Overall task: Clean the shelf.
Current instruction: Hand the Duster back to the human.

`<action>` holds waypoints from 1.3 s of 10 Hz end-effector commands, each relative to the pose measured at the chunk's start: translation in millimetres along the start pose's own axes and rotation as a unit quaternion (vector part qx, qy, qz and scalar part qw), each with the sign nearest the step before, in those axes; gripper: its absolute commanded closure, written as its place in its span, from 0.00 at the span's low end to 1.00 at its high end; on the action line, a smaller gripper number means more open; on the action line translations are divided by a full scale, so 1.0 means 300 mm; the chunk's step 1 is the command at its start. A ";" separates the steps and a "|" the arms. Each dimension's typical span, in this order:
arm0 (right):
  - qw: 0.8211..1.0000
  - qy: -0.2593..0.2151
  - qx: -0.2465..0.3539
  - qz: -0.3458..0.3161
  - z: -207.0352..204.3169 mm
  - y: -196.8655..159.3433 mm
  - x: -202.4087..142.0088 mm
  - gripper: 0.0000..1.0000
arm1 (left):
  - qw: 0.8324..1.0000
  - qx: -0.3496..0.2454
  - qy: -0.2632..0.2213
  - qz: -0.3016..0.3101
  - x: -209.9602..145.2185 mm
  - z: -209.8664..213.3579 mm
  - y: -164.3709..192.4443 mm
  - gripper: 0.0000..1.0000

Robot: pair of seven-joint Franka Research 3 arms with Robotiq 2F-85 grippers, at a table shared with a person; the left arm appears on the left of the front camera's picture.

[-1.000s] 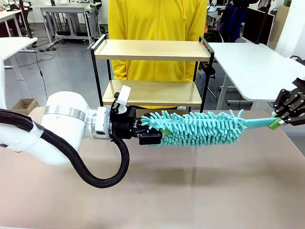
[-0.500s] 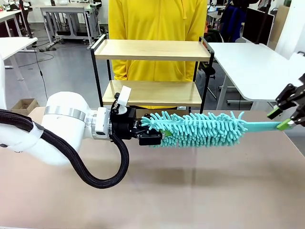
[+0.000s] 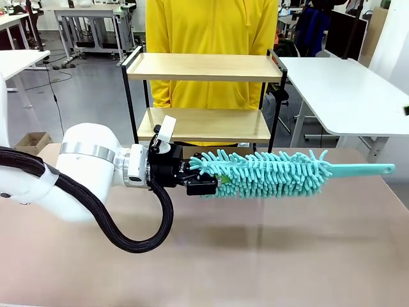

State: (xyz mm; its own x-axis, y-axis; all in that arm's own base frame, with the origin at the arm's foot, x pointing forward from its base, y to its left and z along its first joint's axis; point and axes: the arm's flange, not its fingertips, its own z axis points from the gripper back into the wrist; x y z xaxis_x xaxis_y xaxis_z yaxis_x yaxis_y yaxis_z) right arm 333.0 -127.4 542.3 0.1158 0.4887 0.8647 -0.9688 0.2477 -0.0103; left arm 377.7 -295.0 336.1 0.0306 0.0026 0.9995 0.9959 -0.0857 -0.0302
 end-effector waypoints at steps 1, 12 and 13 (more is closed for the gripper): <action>0.998 -0.053 -0.015 -0.012 0.052 -0.029 -0.064 0.00 | 1.000 -0.003 -0.003 -0.002 0.007 -0.002 0.000 1.00; 0.998 -0.044 -0.024 -0.032 0.072 -0.007 -0.086 0.00 | 0.992 0.118 -0.047 -0.013 0.627 0.218 -0.091 0.83; 0.998 -0.044 -0.024 -0.032 0.072 -0.007 -0.086 0.00 | 0.986 0.162 -0.043 -0.016 0.713 0.276 -0.130 0.83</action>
State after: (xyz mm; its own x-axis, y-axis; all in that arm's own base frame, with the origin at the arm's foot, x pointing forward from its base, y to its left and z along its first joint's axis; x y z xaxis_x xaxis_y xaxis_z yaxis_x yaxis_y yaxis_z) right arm 328.3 -159.1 528.5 0.1723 0.4089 0.8961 -0.9468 0.3198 0.0361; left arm 370.4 -220.2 538.0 -0.0180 0.0829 0.9964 0.9901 0.1400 0.0062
